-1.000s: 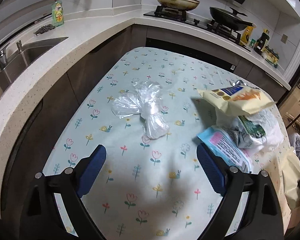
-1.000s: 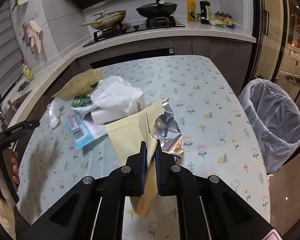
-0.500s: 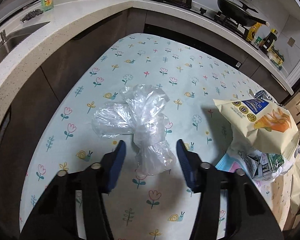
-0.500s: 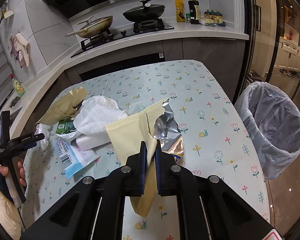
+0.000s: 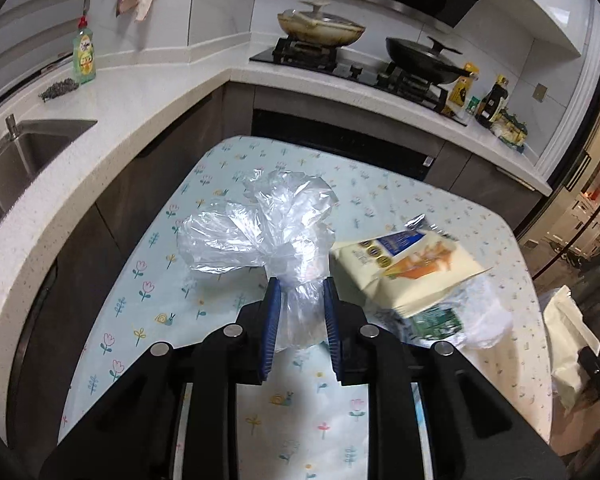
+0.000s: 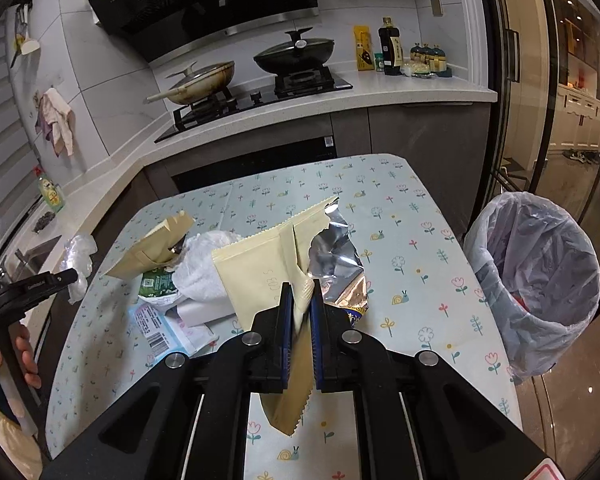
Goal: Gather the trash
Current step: 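Carry the beige bag with the right tool while the left tool carries the clear plastic bag to the bin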
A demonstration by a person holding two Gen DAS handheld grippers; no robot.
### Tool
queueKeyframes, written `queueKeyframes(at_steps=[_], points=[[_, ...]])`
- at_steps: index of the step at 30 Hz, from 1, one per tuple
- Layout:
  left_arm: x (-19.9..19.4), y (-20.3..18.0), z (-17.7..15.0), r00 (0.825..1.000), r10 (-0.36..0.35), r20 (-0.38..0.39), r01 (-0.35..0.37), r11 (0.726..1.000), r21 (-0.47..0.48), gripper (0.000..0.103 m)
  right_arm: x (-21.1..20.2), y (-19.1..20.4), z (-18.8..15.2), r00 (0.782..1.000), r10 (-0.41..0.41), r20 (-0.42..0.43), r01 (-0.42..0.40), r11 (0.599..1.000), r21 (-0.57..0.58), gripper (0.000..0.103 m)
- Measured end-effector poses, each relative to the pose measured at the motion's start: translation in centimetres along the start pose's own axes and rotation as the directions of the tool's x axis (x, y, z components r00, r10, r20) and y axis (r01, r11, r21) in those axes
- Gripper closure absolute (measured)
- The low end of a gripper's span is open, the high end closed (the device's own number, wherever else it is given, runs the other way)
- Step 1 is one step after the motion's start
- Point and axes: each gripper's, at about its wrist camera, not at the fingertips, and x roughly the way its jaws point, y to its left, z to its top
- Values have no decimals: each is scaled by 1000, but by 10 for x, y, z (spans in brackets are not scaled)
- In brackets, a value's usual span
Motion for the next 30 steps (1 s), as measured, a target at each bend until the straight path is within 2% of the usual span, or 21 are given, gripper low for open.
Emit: queueKeyframes(at_steps=[4, 11, 21, 30], points=[[-44, -44, 13, 995, -58, 76, 53, 996, 69, 82, -21, -7, 13, 999, 8, 53, -8, 1000, 4, 95], [-80, -132, 19, 980, -168, 111, 147, 973, 179, 82, -53, -35, 35, 991, 0, 132, -2, 1000, 19, 95], [-80, -251, -8, 964, -261, 61, 227, 917, 328, 82, -84, -102, 50, 980, -55, 192, 43, 997, 65, 95], [-62, -348, -42, 948, -317, -16, 293, 855, 427, 82, -93, -181, 48, 972, -136, 192, 109, 983, 145, 95]])
